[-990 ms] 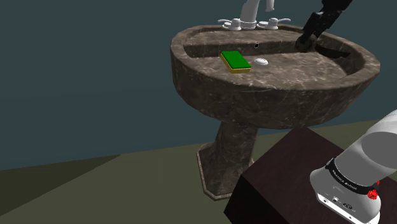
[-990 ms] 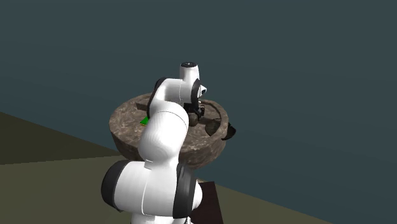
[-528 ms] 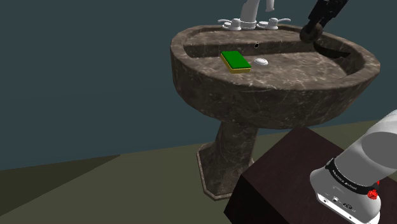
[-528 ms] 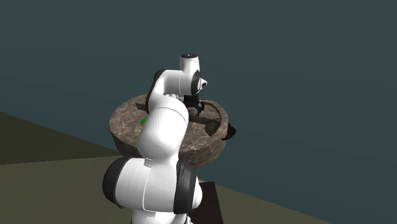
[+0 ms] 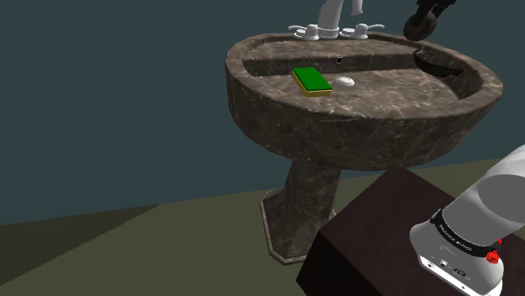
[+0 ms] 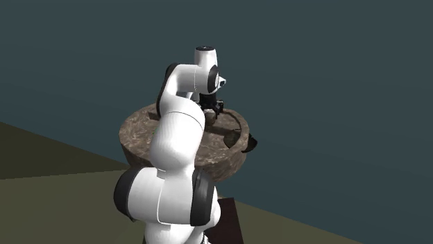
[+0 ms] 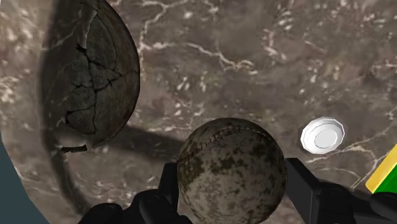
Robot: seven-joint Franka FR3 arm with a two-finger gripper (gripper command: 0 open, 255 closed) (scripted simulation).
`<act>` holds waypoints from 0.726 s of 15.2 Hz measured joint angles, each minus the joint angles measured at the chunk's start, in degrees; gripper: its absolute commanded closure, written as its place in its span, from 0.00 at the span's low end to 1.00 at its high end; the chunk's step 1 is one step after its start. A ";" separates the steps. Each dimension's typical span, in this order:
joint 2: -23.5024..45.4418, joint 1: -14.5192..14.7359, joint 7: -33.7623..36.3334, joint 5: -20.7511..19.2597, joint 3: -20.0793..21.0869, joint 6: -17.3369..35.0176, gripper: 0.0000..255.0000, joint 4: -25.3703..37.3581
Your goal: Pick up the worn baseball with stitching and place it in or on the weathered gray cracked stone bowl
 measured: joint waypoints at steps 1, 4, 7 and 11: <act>0.29 -0.14 -0.70 -0.22 -0.60 -0.59 1.00 0.90; 0.32 -0.92 -4.19 -1.39 -3.69 -1.24 1.00 1.74; 1.12 -1.66 -8.26 -2.62 -7.35 -1.35 1.00 2.92; 2.79 -2.53 -14.13 -4.10 -12.55 -2.31 1.00 5.99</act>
